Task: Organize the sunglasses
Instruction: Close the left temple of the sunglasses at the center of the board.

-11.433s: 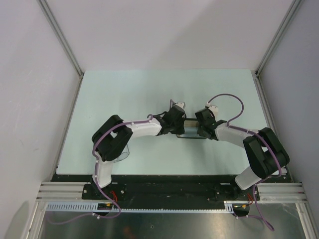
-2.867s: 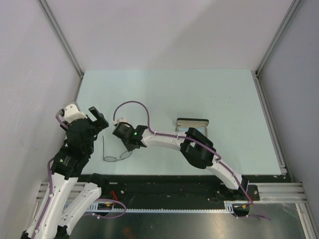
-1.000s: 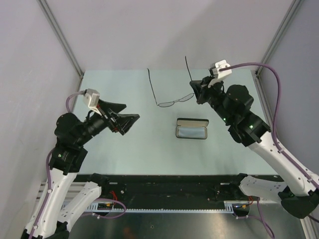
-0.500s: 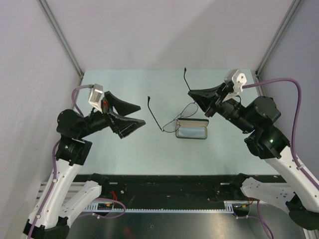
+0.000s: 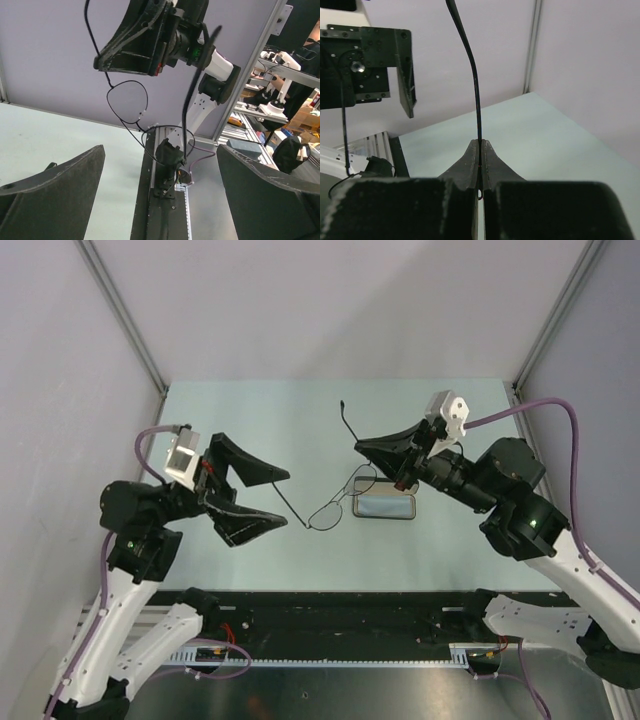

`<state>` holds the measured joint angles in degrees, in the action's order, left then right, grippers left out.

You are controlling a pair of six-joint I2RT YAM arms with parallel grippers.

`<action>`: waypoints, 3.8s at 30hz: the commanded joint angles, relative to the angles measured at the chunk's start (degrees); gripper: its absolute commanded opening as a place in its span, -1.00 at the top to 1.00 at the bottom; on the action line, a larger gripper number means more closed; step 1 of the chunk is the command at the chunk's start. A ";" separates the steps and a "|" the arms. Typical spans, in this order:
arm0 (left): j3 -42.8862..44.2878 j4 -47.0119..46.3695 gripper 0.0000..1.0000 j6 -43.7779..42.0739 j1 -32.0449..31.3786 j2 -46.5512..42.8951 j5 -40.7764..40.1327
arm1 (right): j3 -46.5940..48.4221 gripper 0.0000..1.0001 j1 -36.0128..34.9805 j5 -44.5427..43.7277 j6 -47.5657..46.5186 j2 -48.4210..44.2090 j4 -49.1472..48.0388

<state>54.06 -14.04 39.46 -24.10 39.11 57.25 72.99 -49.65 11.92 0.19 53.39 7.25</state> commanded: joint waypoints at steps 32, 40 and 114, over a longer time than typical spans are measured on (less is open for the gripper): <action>1.22 -1.34 -1.00 -4.30 -10.09 10.81 8.49 | 0.40 1.00 -7.92 9.17 -4.31 5.33 -5.49; 1.31 -1.34 -1.00 -6.50 -10.09 8.52 8.40 | 0.40 1.00 -7.92 8.12 -6.87 5.68 -2.94; 0.61 -0.63 -1.00 6.14 -4.74 13.62 3.92 | 0.49 1.00 -11.96 1.70 -16.97 5.41 -3.82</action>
<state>55.77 -13.63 41.87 -32.18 55.13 61.82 72.97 -62.06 14.13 -14.13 60.40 3.20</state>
